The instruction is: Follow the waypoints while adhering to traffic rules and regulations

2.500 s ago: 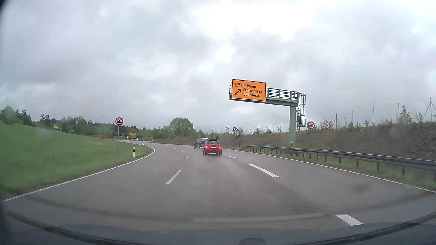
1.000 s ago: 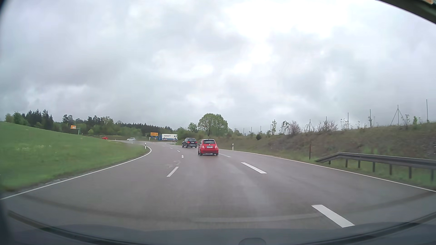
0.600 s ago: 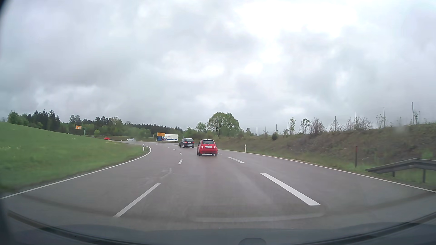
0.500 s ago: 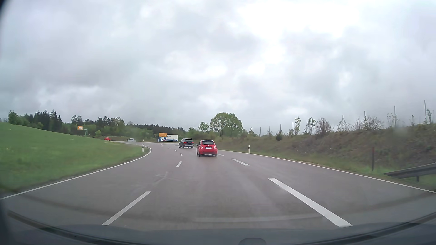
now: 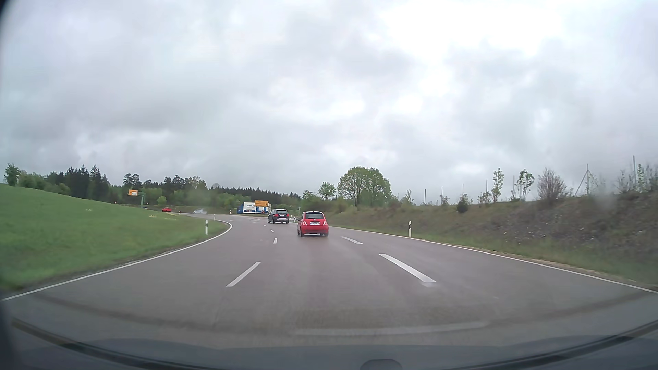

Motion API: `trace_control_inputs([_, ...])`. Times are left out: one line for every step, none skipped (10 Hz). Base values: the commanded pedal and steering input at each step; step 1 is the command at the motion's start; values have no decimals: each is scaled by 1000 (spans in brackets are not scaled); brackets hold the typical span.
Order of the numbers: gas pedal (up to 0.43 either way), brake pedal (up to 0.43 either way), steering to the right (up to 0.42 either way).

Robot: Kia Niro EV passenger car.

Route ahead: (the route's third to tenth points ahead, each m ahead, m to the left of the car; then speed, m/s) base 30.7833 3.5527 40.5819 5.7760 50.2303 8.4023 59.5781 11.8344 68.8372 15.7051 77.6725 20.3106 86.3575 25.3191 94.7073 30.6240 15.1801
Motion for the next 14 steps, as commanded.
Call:
trace_control_inputs([197,0,-34])
trace_control_inputs([197,0,-34])
trace_control_inputs([197,0,-34])
trace_control_inputs([197,0,-34])
trace_control_inputs([197,0,-34])
trace_control_inputs([197,0,-34])
trace_control_inputs([197,0,-34])
trace_control_inputs([197,0,-34])
trace_control_inputs([197,0,-34])
trace_control_inputs([197,0,-34])
trace_control_inputs([197,0,-34])
trace_control_inputs([197,0,-34])
trace_control_inputs([197,0,-34])
trace_control_inputs([197,0,-34])
